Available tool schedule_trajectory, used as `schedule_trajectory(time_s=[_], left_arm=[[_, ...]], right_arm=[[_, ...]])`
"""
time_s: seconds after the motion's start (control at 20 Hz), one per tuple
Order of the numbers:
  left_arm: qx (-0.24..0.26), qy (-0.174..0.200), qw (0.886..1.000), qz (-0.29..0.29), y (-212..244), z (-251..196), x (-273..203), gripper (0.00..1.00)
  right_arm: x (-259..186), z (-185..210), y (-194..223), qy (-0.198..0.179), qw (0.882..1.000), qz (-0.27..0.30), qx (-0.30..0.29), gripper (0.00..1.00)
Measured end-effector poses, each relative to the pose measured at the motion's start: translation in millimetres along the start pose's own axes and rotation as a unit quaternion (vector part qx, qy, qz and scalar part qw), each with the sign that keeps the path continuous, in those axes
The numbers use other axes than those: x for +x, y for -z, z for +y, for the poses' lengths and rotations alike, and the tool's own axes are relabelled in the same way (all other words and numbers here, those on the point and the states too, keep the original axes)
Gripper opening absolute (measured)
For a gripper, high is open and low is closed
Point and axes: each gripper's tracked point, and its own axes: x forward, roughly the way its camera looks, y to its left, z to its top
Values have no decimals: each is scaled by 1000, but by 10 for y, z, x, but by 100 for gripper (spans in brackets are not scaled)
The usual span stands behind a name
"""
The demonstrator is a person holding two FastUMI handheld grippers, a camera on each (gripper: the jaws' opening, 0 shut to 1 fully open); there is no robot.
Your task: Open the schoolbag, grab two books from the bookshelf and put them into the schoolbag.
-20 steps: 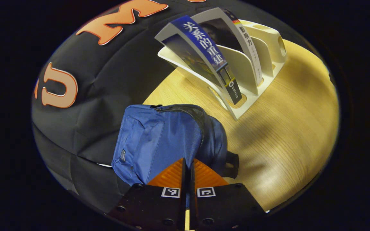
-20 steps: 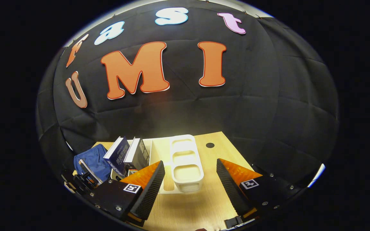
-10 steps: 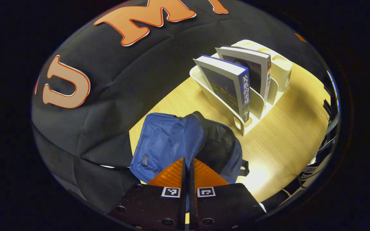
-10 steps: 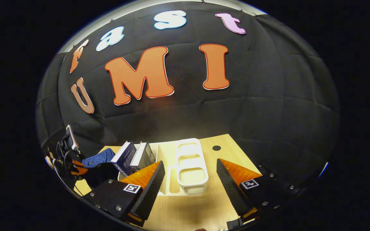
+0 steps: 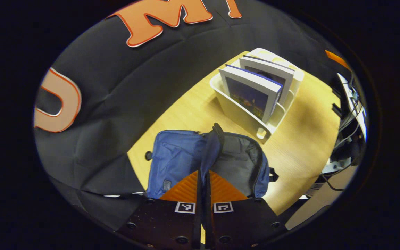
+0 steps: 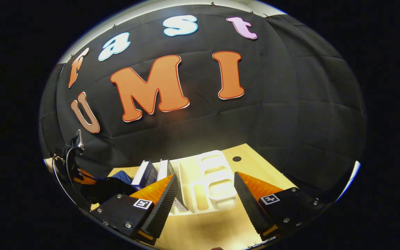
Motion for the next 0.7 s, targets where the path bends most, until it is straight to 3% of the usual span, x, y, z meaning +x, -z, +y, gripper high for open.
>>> schedule_trajectory(time_s=[0.35,0.55,0.7], left_arm=[[40,39,997,-44,4,448,78,5],[25,60,996,-67,1,587,149,5],[5,80,994,-76,36,631,209,5]], right_arm=[[94,1097,8,-64,994,82,27,97],[509,1617,1,-83,981,176,4,97],[873,1889,238,-92,960,265,-12,97]])
